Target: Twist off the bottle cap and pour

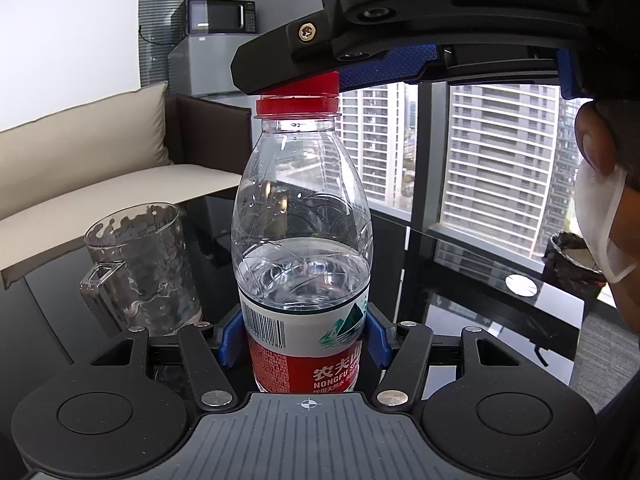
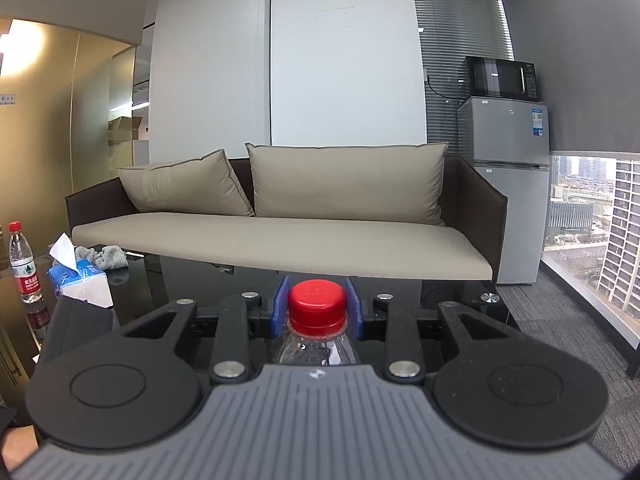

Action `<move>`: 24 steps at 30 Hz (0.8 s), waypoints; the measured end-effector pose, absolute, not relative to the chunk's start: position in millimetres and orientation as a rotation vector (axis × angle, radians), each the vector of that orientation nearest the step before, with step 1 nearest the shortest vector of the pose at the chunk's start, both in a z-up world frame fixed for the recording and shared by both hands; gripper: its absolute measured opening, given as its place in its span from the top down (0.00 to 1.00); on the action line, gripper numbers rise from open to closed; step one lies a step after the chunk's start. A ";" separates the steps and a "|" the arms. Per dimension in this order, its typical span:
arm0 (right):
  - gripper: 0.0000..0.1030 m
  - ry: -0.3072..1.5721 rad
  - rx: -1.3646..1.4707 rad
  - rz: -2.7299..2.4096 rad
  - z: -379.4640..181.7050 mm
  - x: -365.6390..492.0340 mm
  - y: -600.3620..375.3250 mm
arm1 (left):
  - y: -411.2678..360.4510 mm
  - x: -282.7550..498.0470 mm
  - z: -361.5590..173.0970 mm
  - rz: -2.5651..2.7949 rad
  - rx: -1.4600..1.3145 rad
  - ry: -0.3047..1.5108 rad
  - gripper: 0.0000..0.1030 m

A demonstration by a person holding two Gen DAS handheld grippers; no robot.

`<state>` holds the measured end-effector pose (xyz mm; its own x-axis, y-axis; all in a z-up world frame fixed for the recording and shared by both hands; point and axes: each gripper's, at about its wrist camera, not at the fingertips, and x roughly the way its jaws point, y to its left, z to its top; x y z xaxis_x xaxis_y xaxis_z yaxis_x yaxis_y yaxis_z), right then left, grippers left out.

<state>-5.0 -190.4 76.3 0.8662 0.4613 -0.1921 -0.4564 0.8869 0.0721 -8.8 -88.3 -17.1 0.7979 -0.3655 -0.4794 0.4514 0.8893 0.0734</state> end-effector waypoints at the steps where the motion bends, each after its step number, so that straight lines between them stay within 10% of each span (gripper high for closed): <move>1: 0.69 0.205 0.017 0.495 76.1 -4.0 -191.2 | -88.1 -8.9 -17.1 -0.442 0.188 0.474 0.45; 24: 0.68 0.202 0.018 0.574 78.4 5.8 -197.5 | -82.1 -10.2 -20.3 -0.452 0.180 0.460 0.46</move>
